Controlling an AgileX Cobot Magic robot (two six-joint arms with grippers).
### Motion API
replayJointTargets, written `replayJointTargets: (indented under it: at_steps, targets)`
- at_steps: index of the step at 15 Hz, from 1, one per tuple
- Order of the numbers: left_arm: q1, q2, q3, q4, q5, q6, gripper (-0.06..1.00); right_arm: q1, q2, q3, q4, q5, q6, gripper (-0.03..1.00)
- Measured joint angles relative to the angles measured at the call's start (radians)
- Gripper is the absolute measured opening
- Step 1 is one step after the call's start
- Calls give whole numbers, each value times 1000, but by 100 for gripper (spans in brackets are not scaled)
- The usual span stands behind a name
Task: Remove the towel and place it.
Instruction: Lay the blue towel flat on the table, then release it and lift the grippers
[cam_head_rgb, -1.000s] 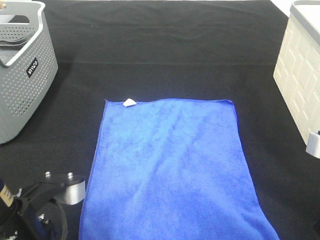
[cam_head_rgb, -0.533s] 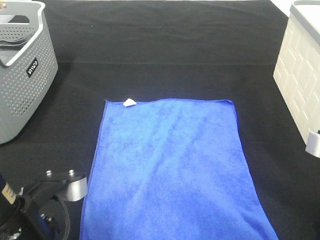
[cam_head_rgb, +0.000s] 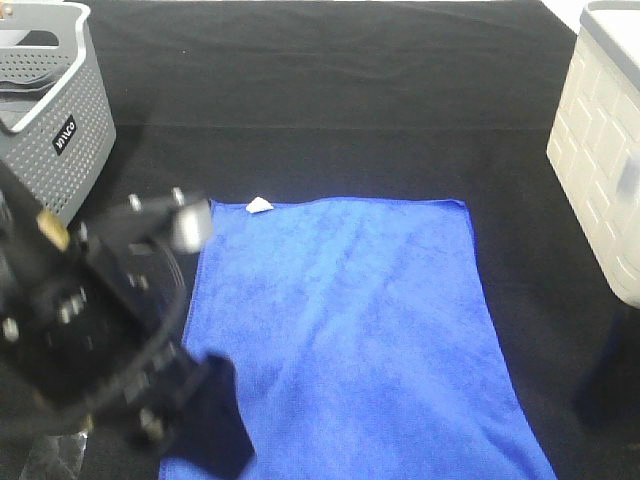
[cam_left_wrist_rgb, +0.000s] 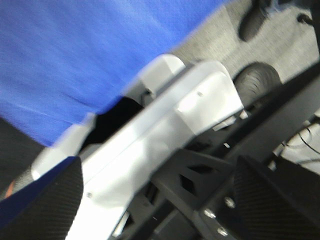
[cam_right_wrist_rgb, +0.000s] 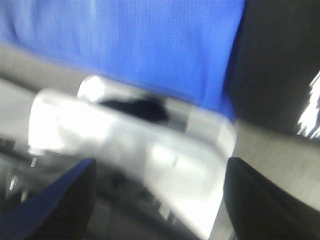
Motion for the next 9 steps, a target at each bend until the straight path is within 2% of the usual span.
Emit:
replayJointTargets:
  at_steps: [2,5,7,9]
  targets:
    - [107,0,-36,36,9,19,76,0,11,-107,-75,-25,19,68]
    - [240,0,-80,51,21,102,76,0,76,-253,-209,-71,78,68]
    - [282,0,-87,55,30,125,76,0,95,-301,-278,-89,88,68]
    - [285,0,-87,77,24,128,76,0,95,-309,-305,-98,103,68]
